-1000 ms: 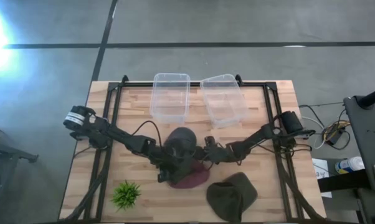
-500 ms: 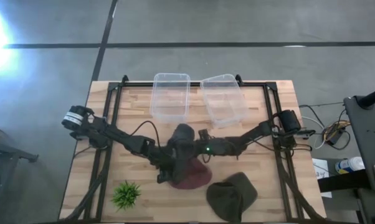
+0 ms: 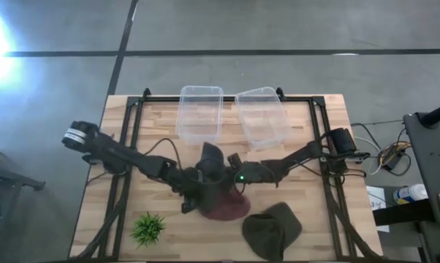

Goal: Pick and place caps into container
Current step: Put the top black cap into the right transparent container

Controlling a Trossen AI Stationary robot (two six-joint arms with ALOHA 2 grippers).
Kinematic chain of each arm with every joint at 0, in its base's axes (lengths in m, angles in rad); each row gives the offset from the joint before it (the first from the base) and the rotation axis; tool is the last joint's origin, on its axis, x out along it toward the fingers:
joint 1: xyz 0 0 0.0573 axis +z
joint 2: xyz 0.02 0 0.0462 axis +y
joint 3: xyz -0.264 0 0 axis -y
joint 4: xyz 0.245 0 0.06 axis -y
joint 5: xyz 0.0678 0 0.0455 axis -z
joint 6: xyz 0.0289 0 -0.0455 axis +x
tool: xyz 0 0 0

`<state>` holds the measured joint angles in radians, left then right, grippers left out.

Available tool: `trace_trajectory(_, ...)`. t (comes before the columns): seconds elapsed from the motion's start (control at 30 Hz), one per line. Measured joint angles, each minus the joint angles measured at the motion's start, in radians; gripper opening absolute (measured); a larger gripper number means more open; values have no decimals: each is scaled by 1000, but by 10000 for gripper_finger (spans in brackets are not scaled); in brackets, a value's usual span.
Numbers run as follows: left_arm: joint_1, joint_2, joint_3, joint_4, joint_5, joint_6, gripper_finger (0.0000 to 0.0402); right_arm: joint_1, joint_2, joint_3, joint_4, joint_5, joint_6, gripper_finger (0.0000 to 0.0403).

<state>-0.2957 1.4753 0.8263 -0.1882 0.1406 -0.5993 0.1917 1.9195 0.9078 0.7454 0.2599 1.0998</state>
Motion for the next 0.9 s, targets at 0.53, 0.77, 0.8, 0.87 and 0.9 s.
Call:
trace_trajectory(0.53,-5,-547,13,-95,-241,-240,67,-95,-338,6,-11,-156,-308,11)
trace_trajectory(0.77,-5,-580,8,-92,-346,-213,67,-175,-601,92,-498,94,-660,11)
trace_trajectory(0.8,-5,-575,5,-93,-349,-213,67,-188,-626,117,-586,134,-716,11)
trace_trajectory(0.87,-5,-559,4,-97,-351,-213,67,-223,-664,167,-752,187,-787,11)
trace_trajectory(0.9,-5,-551,4,-100,-351,-213,67,-246,-679,189,-820,200,-803,11)
